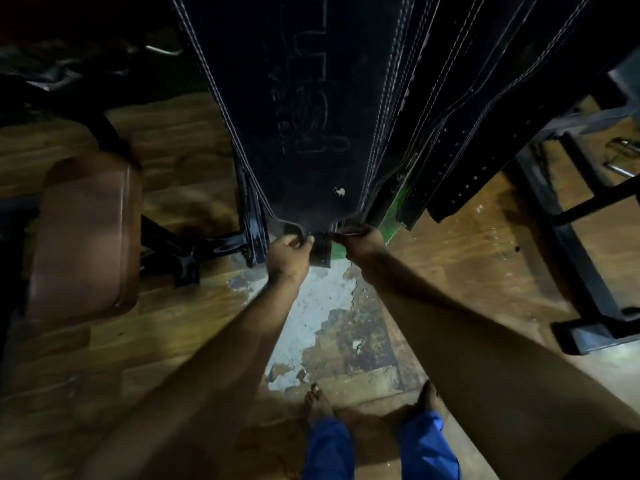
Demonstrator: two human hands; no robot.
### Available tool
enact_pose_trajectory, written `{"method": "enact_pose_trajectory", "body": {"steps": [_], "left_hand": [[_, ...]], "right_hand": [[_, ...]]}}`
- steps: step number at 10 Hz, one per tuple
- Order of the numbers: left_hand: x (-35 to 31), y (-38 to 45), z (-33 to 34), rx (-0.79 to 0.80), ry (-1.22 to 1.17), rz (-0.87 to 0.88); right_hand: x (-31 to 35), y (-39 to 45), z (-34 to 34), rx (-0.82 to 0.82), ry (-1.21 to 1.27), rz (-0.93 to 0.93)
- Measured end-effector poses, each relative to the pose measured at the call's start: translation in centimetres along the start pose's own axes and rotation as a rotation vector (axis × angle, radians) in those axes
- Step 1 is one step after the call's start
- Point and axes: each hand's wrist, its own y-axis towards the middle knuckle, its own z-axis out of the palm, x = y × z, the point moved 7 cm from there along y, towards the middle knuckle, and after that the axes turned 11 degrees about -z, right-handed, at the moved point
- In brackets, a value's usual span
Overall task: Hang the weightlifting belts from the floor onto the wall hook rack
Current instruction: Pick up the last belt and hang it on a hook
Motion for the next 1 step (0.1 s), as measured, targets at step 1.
{"method": "enact_pose_trajectory", "body": {"steps": [1], "left_hand": [[1.10, -1.50, -0.52, -0.026, 0.015, -0.107]], "right_hand": [[0.01, -1.86, -0.49, 0.034, 0.041, 0.074]]}}
